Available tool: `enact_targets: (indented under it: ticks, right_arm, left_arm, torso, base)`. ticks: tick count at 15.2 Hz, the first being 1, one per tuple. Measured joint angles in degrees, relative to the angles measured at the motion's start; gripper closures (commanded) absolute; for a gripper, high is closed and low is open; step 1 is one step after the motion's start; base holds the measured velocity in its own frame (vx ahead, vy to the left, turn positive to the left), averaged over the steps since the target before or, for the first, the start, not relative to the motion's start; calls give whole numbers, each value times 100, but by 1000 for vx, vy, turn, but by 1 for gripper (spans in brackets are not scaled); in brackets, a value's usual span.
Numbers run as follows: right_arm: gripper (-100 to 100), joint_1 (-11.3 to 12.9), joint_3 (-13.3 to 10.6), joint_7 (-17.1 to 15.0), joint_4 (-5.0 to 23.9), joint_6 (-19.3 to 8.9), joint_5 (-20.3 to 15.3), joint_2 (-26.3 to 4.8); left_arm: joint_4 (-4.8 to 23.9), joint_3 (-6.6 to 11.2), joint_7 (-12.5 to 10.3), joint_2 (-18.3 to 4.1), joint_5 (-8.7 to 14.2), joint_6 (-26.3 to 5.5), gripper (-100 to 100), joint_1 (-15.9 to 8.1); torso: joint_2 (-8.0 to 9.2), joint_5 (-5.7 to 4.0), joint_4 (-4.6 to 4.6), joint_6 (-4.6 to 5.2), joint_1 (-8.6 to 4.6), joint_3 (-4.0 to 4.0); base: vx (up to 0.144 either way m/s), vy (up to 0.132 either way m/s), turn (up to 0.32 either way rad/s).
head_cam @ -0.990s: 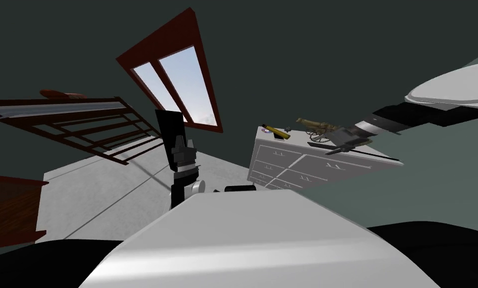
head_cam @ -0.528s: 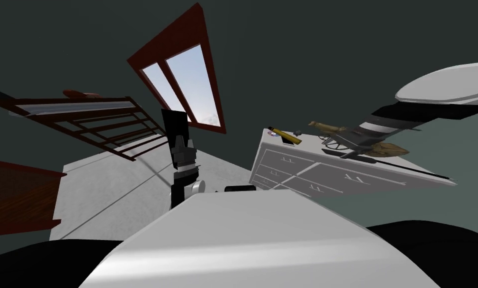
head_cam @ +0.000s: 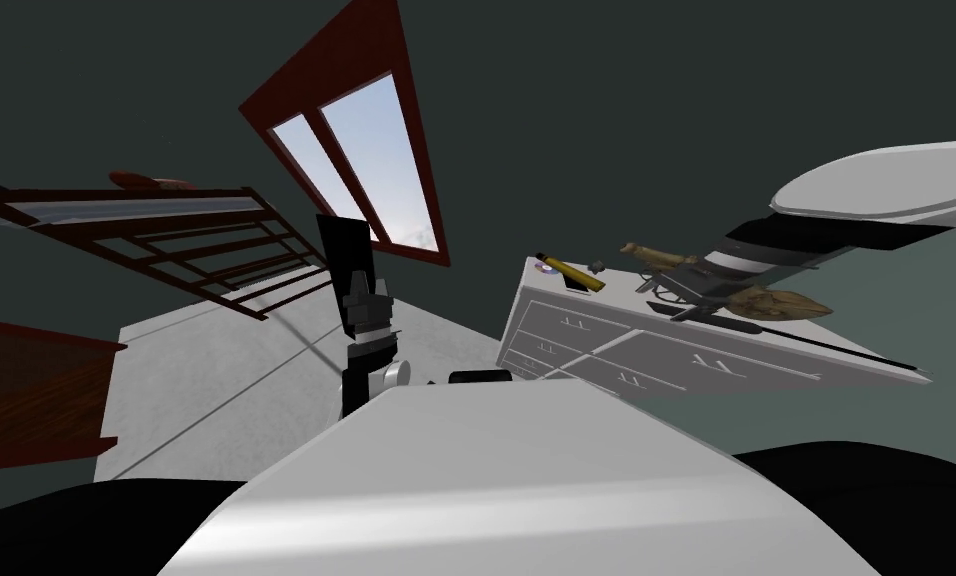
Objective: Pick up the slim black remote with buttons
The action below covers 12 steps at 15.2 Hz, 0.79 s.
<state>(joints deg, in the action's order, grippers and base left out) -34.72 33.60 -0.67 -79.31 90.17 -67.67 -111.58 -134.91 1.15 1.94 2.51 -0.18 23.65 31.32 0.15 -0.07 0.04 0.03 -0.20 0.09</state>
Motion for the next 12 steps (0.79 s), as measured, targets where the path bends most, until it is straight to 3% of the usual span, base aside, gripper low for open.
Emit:
enact_targets:
  ticks: [7,8,12]
  right_arm:
    - [-100,177,151,-559,-709,24,-357,379]
    - [100,183,160,-588,-732,34,-371,392]
    - [100,183,159,-598,-727,35,-369,393]
  left_arm:
    - [0,0,0,0,0,0,0,0]
    - [0,0,0,0,0,0,0,0]
    - [0,0,0,0,0,0,0,0]
  torso:
    - [-1,0,0,0,2,0]
    - [-1,1,0,0,6,-1]
    - [-2,2,-1,-3,13,-2]
  base:
    - [-1,-37,-2]
    - [0,-8,1]
    - [0,0,0]
